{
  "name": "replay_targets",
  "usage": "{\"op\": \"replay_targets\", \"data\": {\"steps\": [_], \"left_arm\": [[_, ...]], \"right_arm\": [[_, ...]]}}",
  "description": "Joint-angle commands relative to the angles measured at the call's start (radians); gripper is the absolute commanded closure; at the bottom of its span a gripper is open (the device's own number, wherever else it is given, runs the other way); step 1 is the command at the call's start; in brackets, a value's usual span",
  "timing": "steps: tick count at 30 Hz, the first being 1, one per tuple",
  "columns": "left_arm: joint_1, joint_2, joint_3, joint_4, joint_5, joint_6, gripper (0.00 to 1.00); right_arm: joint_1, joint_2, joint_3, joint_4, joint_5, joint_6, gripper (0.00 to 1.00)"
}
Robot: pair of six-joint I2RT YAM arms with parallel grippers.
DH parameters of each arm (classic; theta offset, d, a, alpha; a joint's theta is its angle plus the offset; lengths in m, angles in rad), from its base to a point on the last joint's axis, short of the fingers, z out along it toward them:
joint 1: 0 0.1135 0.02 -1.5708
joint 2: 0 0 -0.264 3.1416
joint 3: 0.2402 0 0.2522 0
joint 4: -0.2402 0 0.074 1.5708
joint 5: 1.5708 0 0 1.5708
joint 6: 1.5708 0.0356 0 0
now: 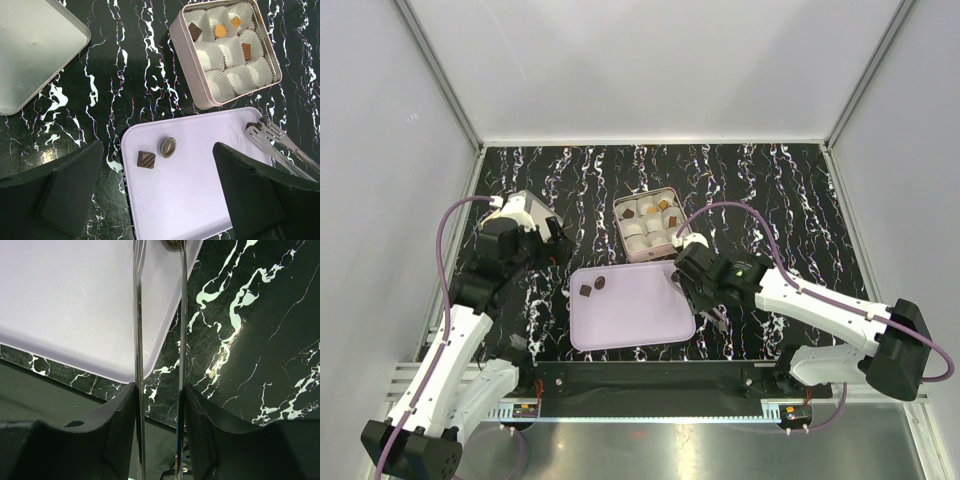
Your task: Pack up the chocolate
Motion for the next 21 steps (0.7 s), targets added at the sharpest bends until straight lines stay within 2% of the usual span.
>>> {"op": "replay_targets", "data": {"steps": [1, 5, 13, 21], "left_arm": [[0.005, 0.002, 0.029, 0.028, 0.005, -0.004, 0.01], [0.005, 0.005, 0.030, 0.029, 0.007, -0.004, 0.01], [0.005, 0.008, 0.032, 0.029, 0.008, -0.003, 0.01], [0.007, 0.011, 0.032, 0.034, 0.016, -0.003, 0.01]], "right_arm": [[-0.007, -0.032, 0.013, 0.026, -0.006, 0.013, 0.53], [-0.007, -0.018, 0.067, 0.018, -0.022, 0.000, 0.53], [-0.007, 0.039, 0.062, 0.087, -0.131, 0.018, 0.54], [-0.009, 0.010, 0.125, 0.040, -0.070, -0.008, 0.53]]}}
